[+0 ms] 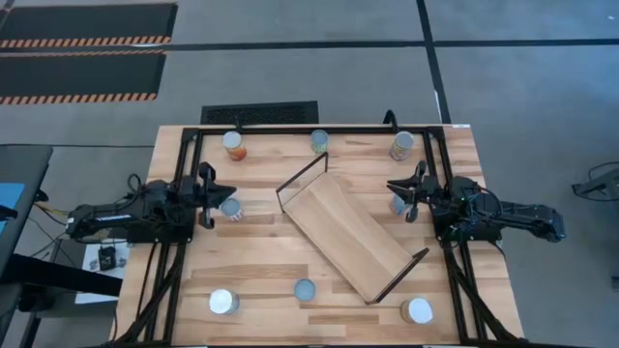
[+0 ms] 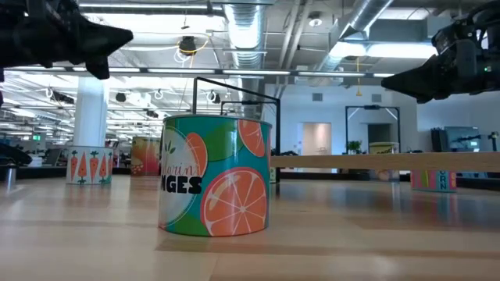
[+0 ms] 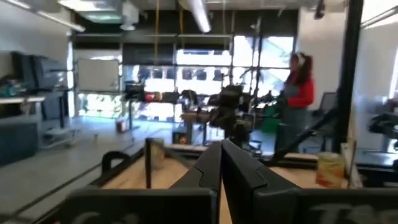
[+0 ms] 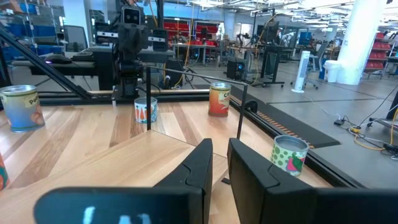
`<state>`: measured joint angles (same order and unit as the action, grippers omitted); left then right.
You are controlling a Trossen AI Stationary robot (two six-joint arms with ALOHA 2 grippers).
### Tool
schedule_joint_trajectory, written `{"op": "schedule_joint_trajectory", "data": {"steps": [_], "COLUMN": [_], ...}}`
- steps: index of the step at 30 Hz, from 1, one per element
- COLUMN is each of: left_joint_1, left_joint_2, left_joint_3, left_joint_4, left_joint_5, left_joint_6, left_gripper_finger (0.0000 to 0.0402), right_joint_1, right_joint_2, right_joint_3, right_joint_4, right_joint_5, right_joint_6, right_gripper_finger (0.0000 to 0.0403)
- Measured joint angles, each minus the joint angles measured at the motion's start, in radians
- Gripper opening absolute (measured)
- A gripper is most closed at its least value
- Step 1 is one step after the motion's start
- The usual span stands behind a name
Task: Pick and place cans onto a shelf
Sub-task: Put the top large canned corn on the shelf
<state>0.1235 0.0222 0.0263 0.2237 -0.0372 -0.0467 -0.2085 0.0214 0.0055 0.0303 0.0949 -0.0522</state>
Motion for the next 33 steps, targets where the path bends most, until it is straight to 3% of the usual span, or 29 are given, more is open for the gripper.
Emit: {"op": "schedule_joint_trajectory", "data": {"steps": [5,13,24,28,33], "left_joint_1": [0.046,0.221,0.560,0.663,0.712], "left_joint_2": [0.118,0.420,0.799,0.914,1.025], "left_joint_3": [0.086,0.355,0.694,0.758,0.785], "left_joint_4": [-0.041,-0.299,-0.651,-0.756,-0.800], "left_joint_5": [-0.099,-0.099,0.043,0.104,0.104], "left_joint_6": [0.017,0.076,0.204,0.242,0.306], "left_gripper_finger": [0.0000,0.0000,0.0000,0.0000,0.0013], "right_joint_1": [0.000,0.000,0.000,0.000,0.000], "right_joint_2": [0.000,0.000,0.000,0.000,0.000], "right_joint_3": [0.000,0.000,0.000,0.000,0.000], "right_joint_4": [0.000,0.000,0.000,0.000,0.000], "right_joint_5": [0.000,0.000,0.001,0.000,0.000], "right_joint_6": [0.000,0.000,0.000,0.000,0.000], "right_gripper_finger": [0.0077,0.0077,0.0077,0.0077,0.0077]}}
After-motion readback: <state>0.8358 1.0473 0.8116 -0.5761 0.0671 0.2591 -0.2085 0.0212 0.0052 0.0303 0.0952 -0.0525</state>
